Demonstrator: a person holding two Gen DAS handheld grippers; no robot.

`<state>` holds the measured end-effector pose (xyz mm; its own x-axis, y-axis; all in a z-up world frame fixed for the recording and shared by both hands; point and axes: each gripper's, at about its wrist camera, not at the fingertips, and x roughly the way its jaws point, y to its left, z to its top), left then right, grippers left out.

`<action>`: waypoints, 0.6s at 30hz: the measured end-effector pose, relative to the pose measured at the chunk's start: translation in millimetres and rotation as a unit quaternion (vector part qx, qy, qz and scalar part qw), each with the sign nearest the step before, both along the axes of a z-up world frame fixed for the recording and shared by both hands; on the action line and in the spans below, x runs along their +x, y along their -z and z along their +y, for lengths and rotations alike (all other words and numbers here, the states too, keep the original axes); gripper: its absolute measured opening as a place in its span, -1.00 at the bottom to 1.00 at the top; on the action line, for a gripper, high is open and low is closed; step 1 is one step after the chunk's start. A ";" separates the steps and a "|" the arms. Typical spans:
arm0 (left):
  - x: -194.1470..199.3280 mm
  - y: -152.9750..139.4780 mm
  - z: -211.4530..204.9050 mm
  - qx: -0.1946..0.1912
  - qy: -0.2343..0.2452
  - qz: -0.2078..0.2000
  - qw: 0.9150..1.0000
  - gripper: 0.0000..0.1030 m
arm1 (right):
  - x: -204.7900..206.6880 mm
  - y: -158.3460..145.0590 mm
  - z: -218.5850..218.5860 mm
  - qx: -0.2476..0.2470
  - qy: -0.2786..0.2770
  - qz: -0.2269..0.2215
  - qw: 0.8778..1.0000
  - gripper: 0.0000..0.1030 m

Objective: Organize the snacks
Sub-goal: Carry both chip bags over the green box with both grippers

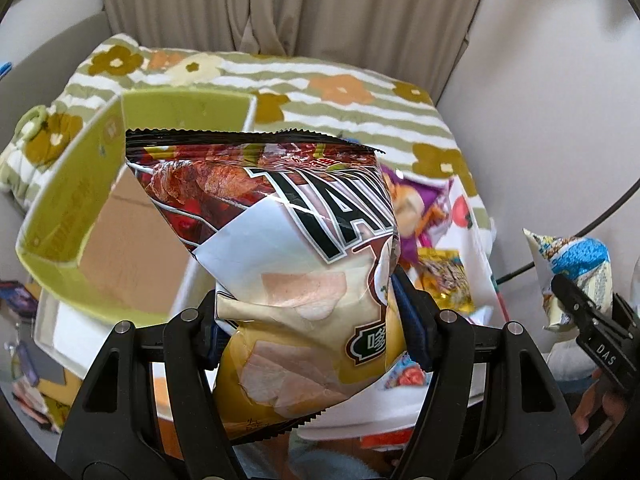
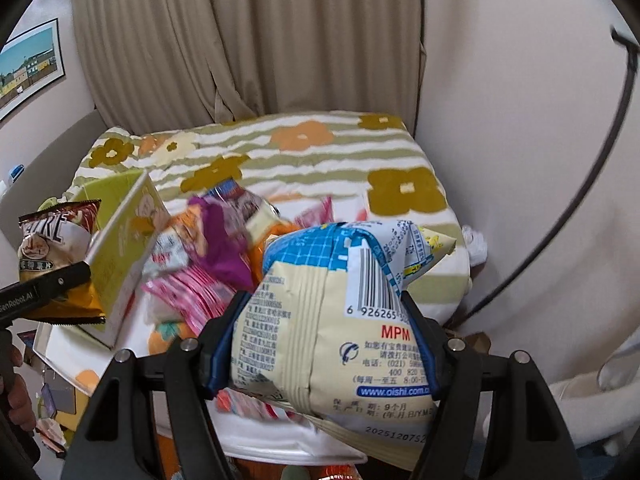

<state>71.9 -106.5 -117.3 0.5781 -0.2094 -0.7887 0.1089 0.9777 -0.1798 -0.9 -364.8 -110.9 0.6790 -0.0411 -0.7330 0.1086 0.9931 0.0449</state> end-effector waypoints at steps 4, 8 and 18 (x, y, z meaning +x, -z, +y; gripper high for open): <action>24.7 -15.9 26.0 0.001 0.003 -0.011 1.000 0.25 | 24.6 -23.8 36.5 0.004 -0.013 -0.019 1.000 0.30; 52.2 -30.3 64.9 0.013 0.002 -0.021 1.000 0.25 | 53.4 -40.0 84.4 0.012 -0.033 -0.031 0.999 0.30; 131.2 -21.0 169.8 0.057 0.012 -0.005 0.998 0.25 | 133.5 -35.6 208.1 0.060 -0.074 -0.021 0.995 0.30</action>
<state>203.1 63.3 -96.3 0.5816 -0.1323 -0.8026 0.1339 0.9888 -0.0660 132.7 -156.7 -75.3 0.7016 0.1484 -0.6969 -0.0431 0.9851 0.1664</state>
